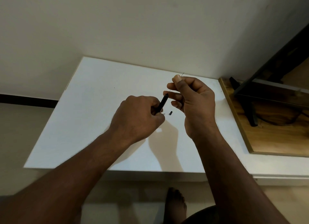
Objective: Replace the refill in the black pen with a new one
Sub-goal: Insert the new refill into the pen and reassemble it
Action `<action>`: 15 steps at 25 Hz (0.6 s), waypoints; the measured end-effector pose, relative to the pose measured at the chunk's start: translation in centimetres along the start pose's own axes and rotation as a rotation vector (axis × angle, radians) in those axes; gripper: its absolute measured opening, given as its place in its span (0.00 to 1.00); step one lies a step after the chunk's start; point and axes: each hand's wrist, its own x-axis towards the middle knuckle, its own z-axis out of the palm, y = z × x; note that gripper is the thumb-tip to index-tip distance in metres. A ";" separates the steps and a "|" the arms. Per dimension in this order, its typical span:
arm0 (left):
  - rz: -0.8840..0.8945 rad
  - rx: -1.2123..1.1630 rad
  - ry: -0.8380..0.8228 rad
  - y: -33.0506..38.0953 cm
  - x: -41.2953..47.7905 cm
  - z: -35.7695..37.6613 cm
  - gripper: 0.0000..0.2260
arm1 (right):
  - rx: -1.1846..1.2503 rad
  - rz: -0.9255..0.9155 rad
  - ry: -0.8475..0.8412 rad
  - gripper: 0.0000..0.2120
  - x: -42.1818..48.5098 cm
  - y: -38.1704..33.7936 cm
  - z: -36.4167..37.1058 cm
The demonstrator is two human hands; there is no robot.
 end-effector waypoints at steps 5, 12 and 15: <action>-0.002 0.004 0.003 0.0 0.0 0.0 0.14 | -0.013 -0.007 -0.002 0.06 0.0 0.0 0.0; 0.008 0.011 0.008 -0.1 0.0 0.0 0.11 | -0.028 -0.021 -0.007 0.06 -0.1 0.1 0.0; -0.012 0.012 0.003 0.1 0.0 -0.1 0.13 | -0.031 -0.032 -0.010 0.06 0.0 0.1 0.0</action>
